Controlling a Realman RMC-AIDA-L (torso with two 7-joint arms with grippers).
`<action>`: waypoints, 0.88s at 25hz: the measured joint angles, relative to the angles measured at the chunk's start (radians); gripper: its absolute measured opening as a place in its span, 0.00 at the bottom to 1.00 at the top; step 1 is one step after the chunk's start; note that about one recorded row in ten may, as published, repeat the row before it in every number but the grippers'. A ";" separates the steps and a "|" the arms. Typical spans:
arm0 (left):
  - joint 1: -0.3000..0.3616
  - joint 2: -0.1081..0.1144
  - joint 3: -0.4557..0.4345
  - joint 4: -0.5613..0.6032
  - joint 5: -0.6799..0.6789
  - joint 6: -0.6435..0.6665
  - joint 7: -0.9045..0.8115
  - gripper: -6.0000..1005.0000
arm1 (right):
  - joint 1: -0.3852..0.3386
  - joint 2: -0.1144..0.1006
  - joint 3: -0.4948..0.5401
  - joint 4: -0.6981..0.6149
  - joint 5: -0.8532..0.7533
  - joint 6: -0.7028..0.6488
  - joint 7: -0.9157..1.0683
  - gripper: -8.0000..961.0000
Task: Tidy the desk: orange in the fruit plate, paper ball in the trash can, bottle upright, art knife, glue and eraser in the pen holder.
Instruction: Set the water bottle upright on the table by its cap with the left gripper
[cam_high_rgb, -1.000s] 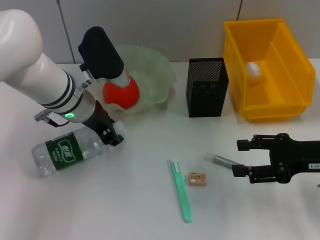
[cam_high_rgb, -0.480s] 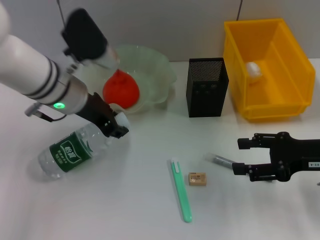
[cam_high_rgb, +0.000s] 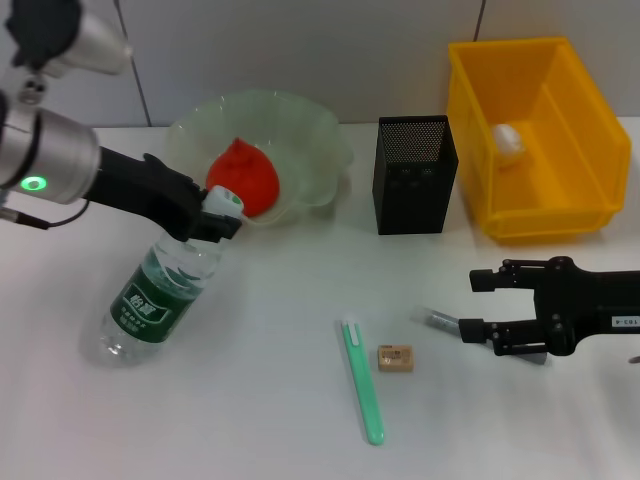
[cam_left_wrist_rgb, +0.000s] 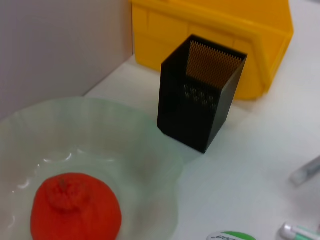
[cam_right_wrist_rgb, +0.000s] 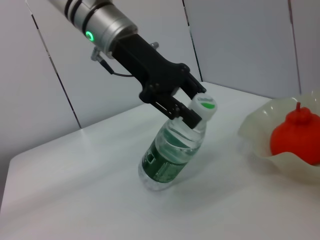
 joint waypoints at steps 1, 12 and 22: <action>0.009 0.003 -0.019 0.009 -0.015 0.018 0.010 0.47 | 0.002 0.000 0.000 0.000 0.000 0.000 0.002 0.81; 0.099 0.047 -0.069 0.047 -0.174 0.058 0.032 0.50 | 0.006 0.002 0.000 -0.001 0.000 0.000 0.005 0.81; 0.189 0.044 -0.145 0.054 -0.306 0.056 0.149 0.52 | 0.002 0.003 0.000 -0.003 -0.001 0.003 0.005 0.81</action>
